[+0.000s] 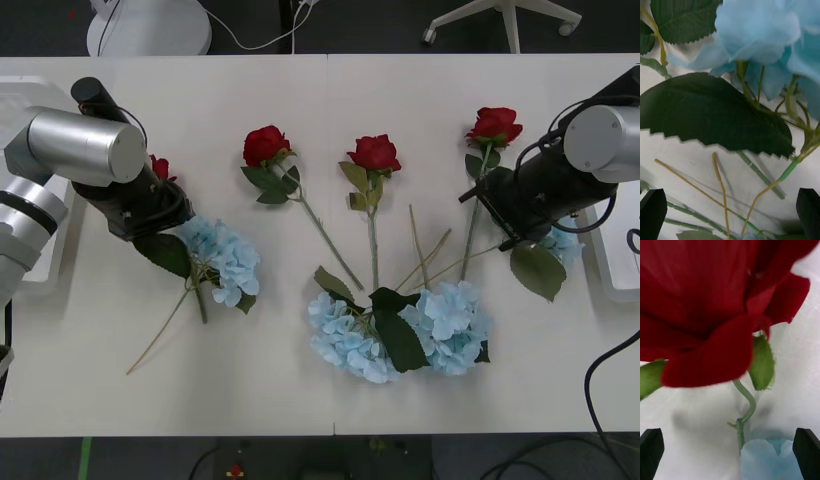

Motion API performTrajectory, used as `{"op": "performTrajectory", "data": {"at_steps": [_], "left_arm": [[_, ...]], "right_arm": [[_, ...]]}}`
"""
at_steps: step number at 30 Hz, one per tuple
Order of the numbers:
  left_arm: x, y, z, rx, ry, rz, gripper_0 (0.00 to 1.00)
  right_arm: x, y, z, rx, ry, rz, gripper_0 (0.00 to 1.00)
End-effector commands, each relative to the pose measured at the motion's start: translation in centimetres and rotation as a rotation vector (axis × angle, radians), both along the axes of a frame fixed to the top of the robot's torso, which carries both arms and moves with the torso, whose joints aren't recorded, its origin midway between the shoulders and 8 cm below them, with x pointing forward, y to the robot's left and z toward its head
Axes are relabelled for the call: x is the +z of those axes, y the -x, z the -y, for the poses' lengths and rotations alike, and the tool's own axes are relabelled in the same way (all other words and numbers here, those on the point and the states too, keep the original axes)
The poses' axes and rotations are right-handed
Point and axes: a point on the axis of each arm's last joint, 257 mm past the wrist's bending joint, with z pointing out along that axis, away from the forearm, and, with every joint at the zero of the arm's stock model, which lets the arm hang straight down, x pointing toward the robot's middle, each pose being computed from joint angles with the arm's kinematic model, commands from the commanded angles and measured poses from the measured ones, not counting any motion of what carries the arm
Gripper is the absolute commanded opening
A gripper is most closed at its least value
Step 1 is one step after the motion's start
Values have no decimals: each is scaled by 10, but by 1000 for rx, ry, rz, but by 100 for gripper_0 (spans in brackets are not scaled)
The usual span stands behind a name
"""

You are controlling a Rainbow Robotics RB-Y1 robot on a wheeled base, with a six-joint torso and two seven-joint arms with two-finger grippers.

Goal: Put the red flowers into the right box and the blue flowers into the left box

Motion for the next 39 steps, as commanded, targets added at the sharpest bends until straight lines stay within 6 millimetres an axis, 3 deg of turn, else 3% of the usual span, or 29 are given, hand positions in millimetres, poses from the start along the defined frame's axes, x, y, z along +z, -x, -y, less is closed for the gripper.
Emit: {"op": "performTrajectory", "data": {"at_steps": [1,12,13,14,15,16,17,20,21,23,24,25,26,33,39], "left_arm": [[6,-22,28,9,15,61,100],[-21,-27,29,21,18,76,100],[-22,-27,29,21,18,77,97],[-22,-27,28,22,17,78,88],[-22,-27,29,20,18,78,57],[-22,-27,29,18,16,76,16],[-22,-27,29,18,16,76,0],[-21,-27,29,13,14,76,0],[-21,-27,29,11,13,76,0],[-16,-29,28,1,-2,74,0],[-14,-29,27,-1,-7,72,0],[-8,-30,26,-12,-22,71,0],[-6,-30,27,-17,-27,70,0],[47,-34,19,-120,-148,118,0],[98,-37,14,-280,-268,172,0]], "right_arm": [[9,-23,-5,88,30,78,100],[-8,-28,7,86,54,89,100],[-10,-28,7,86,52,88,100],[-11,-28,7,87,53,87,100],[-12,-29,9,89,57,89,100],[-12,-29,9,90,57,93,100],[-13,-29,10,92,58,91,100],[-17,-30,13,96,63,93,100],[-18,-30,13,98,66,94,92],[-17,-30,13,101,65,94,48],[-17,-30,13,103,67,95,35],[-17,-30,13,107,69,96,12],[-17,-30,14,107,71,96,1],[-15,-31,12,125,77,103,0],[3,-36,10,159,91,111,0]]}}
